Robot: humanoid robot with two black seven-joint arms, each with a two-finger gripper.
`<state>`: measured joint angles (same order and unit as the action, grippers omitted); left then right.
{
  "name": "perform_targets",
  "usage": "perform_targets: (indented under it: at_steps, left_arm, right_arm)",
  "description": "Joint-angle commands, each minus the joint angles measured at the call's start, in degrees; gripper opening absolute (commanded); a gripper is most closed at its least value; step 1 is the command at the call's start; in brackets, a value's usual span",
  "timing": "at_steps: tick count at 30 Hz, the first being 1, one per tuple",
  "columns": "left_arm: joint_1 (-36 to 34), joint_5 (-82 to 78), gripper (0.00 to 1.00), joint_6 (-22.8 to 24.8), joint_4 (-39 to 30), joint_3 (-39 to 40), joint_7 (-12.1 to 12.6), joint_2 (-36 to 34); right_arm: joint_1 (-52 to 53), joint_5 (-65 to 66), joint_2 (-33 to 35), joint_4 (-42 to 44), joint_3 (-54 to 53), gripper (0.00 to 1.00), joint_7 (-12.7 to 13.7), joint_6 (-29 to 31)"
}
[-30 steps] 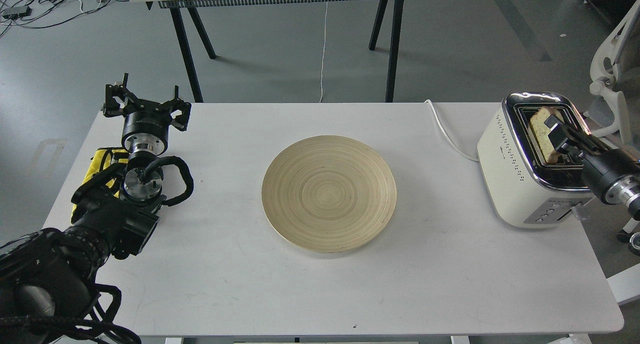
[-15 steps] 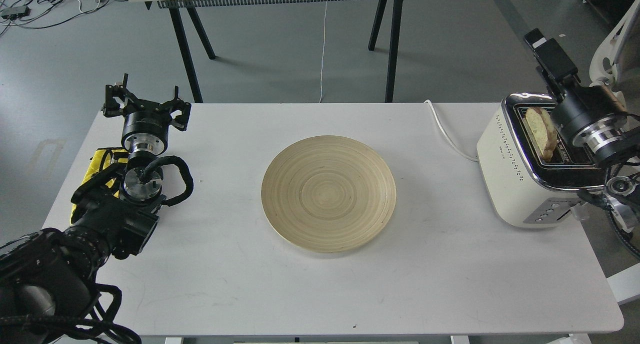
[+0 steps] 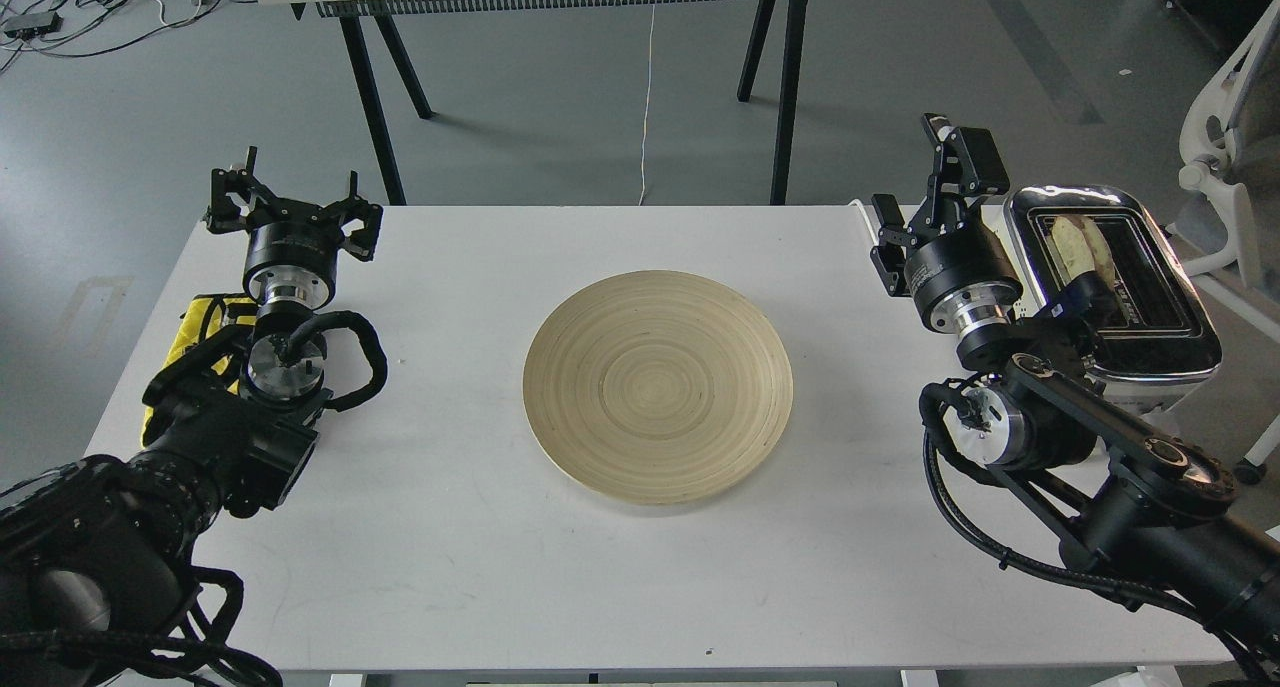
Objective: Put bread in toaster with right arm
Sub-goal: 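Open the right gripper and raise it away from the toaster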
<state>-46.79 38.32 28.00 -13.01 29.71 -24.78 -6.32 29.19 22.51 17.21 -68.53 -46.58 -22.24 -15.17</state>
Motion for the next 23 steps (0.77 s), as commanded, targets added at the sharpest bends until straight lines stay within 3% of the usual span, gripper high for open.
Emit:
perform_targets:
  at_steps: [1,5,11,17,23]
  left_arm:
    - [-0.1,0.0,1.0,0.0,0.0,0.0,0.0,0.0]
    - [0.0,0.0,1.0,0.0,0.0,0.0,0.0,0.0]
    - [-0.1,0.0,1.0,0.0,0.0,0.0,0.0,0.0]
    - [-0.1,0.0,1.0,0.0,0.0,0.0,0.0,0.0]
    - [-0.1,0.0,1.0,0.0,0.0,0.0,0.0,0.0]
  right_arm:
    - [-0.8,-1.5,-2.7,7.8,-4.7,1.0,0.3,11.5]
    - [-0.8,-2.9,-3.1,12.3,-5.0,1.0,0.4,18.7]
    - [-0.5,-8.7,-3.1,18.5,-5.9,1.0,0.3,34.6]
    - [0.0,-9.9,-3.9,22.6,-6.5,1.0,0.4,39.4]
    - [-0.4,-10.6,-5.0,22.8,-6.1,1.0,0.0,39.4]
